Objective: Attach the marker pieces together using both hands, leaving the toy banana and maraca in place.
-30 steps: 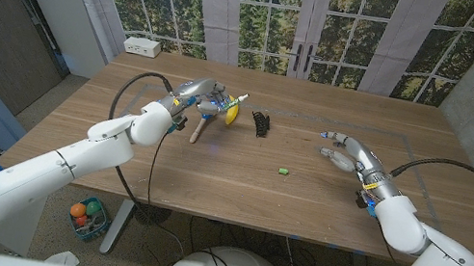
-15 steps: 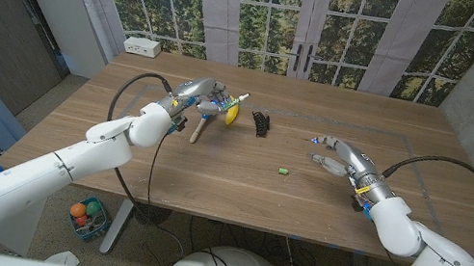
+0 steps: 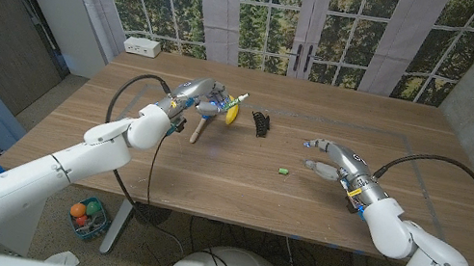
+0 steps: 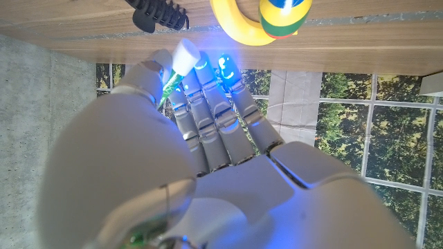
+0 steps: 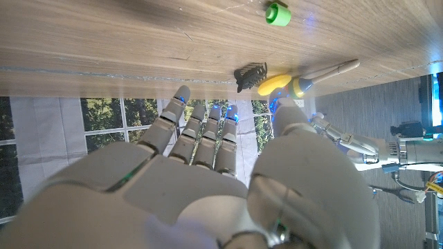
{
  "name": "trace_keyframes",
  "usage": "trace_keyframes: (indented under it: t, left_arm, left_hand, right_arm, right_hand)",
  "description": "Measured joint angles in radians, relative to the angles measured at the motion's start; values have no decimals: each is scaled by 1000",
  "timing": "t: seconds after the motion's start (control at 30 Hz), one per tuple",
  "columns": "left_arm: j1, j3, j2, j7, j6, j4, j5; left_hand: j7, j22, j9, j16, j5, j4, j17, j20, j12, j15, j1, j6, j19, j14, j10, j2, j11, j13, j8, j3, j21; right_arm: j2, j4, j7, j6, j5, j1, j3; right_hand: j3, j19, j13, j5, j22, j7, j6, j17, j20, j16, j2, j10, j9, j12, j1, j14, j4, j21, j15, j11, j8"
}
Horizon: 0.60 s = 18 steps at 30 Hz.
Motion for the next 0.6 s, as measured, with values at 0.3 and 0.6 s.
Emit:
trace_keyframes:
  t: [0.3, 0.6]
  left_arm:
    - [15, -10, 4, 7, 0, -6, -1]
    - [32, -20, 10, 19, -2, -16, -7]
  left_hand:
    - [0, -5, 0, -7, 0, -3, 8, 4, 0, -2, -1, 0, -4, 2, 0, -1, 0, 0, 5, 3, 10]
    - [0, -14, 0, -11, 0, -8, 17, 7, 13, -3, -12, 0, -7, 3, 0, -8, 0, 0, 11, 8, 22]
  right_arm:
    - [7, -1, 7, -10, -53, 19, -32]
    - [28, 9, 14, -17, -102, 46, -79]
  right_hand:
    - [-21, 7, 16, 0, 0, -8, 50, 15, -7, 22, -11, 54, 0, 21, 23, 21, 11, 0, 0, -8, 8]
    - [-32, 11, 30, 0, 0, -20, 76, 24, -11, 35, -18, 75, 0, 35, 50, 39, 17, -8, 4, -17, 17]
